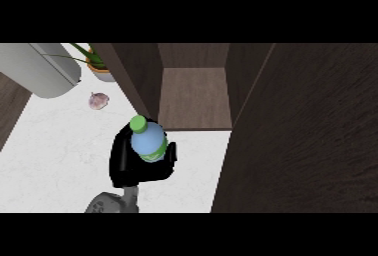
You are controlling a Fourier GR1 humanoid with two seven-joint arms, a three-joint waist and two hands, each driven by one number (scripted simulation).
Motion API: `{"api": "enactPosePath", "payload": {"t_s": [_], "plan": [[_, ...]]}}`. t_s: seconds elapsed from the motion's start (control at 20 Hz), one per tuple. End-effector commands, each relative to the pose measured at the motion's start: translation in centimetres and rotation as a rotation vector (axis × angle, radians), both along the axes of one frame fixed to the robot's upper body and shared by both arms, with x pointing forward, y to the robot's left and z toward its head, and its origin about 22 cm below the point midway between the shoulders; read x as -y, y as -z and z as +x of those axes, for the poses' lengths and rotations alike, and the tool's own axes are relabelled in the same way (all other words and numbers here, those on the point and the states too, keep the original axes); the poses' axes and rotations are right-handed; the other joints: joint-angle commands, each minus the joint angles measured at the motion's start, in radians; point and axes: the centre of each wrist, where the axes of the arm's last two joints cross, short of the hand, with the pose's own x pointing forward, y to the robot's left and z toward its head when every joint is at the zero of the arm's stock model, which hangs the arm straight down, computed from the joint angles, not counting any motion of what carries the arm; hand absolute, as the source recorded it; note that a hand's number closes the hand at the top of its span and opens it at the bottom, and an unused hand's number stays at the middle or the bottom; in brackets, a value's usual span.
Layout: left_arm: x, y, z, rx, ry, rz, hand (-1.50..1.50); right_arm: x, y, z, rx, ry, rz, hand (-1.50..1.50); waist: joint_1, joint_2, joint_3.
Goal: Pick up the bottled water, place it into the cabinet and close the cabinet
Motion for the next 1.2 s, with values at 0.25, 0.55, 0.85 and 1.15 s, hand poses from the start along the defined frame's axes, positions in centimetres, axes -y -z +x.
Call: {"api": "enactPosePath", "payload": {"t_s": [0.25, 0.55, 0.85, 1.15], "plan": [[3.8, -3.3, 4.8, 0.043, -0.036, 0.041, 1.5, 1.0, -1.7, -1.9, 0.038, -0.004, 0.02, -1.5, -0.003, 0.002, 0.0], [3.7, -6.9, 8.4, 0.027, -0.067, 0.108, 1.5, 0.9, -2.0, -2.8, 0.033, -0.008, 0.025, -1.5, -0.004, 0.0, 0.0], [4.7, -5.8, 10.6, -0.004, -0.109, 0.179, 1.5, 0.9, -2.2, -2.6, 0.039, 0.011, 0.053, -1.5, -0.004, 0.002, -0.001], [4.9, -5.0, 13.0, -0.035, -0.127, 0.284, 1.5, 1.0, -0.4, -1.3, 0.026, -0.005, 0.022, -1.5, -0.005, 0.005, 0.0]]}}
